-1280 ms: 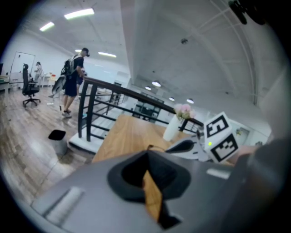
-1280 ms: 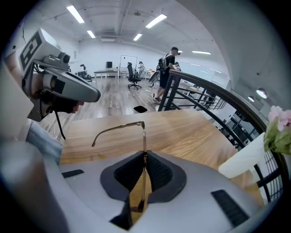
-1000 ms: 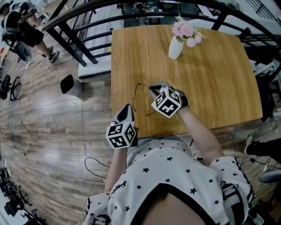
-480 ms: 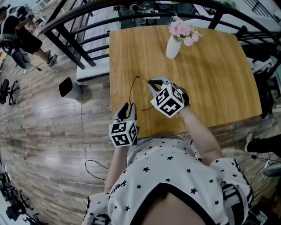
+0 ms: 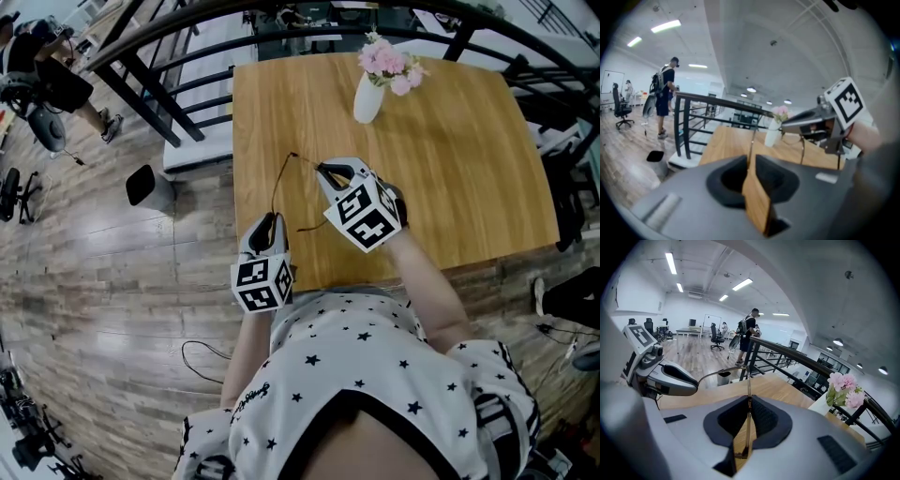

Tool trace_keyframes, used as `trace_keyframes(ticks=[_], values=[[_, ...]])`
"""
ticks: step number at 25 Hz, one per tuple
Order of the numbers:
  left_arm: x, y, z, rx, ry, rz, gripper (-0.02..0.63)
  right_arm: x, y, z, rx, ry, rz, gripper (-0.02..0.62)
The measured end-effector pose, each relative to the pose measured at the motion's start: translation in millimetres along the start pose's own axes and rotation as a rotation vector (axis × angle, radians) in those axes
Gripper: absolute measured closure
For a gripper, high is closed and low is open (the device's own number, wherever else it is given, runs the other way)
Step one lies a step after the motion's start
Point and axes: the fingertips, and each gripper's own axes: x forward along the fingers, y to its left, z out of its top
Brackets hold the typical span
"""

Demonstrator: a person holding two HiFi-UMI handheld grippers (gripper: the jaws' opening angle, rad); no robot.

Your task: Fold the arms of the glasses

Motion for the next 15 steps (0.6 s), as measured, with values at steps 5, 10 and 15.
trace_keyframes(ticks=[5, 10, 15], values=[[-1, -2, 2, 0.004, -0.003, -0.007, 0.574, -4, 0, 3, 0.006, -0.008, -0.001, 0.575], [-1, -12, 2, 0.021, 0.002, -0.037, 0.578, -7, -2, 2, 0.01, -0.011, -0.008, 0.575], [1, -18, 2, 0.027, 0.012, -0.062, 0.578, -7, -1, 3, 0.011, -0.019, -0.012, 0.575]])
